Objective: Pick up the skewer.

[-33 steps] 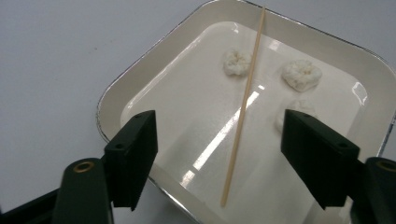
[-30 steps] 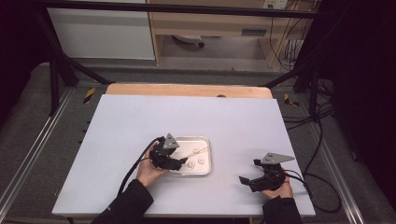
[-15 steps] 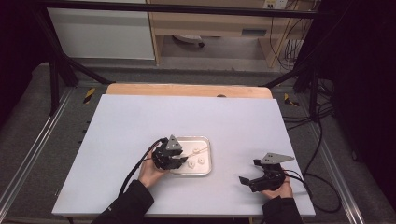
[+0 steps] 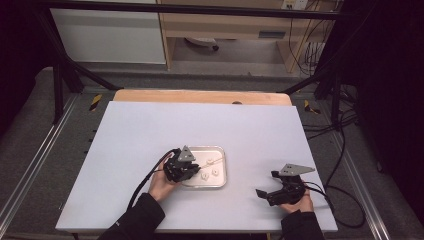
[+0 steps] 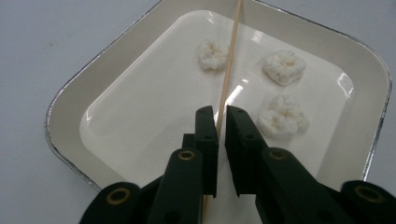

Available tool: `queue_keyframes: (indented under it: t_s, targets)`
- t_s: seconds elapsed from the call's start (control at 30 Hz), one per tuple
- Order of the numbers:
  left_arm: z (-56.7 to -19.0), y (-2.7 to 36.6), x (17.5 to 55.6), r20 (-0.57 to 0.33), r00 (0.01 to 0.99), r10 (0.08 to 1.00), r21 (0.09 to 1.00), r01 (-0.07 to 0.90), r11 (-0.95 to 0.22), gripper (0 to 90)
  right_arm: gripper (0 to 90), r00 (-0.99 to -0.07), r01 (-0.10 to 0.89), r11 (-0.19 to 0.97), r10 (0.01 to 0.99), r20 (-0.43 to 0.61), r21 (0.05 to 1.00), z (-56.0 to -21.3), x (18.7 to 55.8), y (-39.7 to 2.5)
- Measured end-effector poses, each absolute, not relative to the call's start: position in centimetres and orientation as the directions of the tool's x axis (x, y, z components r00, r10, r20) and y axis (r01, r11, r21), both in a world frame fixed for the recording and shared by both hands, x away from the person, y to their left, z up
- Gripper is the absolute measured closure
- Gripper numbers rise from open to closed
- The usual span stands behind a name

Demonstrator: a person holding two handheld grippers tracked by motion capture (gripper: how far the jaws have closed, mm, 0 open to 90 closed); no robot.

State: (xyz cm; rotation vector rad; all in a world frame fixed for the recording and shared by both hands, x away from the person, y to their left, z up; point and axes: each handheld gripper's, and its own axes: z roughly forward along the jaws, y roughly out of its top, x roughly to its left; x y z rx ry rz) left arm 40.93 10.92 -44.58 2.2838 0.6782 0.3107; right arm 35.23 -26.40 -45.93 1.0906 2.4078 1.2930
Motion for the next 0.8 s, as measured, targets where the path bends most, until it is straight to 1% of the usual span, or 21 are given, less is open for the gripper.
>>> queue_keyframes:
  t_s: [0.27, 0.8]
  targets:
    - [-44.61, 10.84, 40.80, 0.022, 0.843, 0.538, 0.706, 0.367, -0.606, 87.5, 1.0, -0.709, 0.513, 0.346, 0.687, 0.161, 0.785, -45.93, 35.22, -26.40]
    - [-44.41, 11.10, 40.36, -0.015, 0.847, 0.531, 0.727, 0.374, -0.576, 88.5, 1.0, -0.713, 0.510, 0.344, 0.682, 0.163, 0.788, -45.90, 35.22, -26.42]
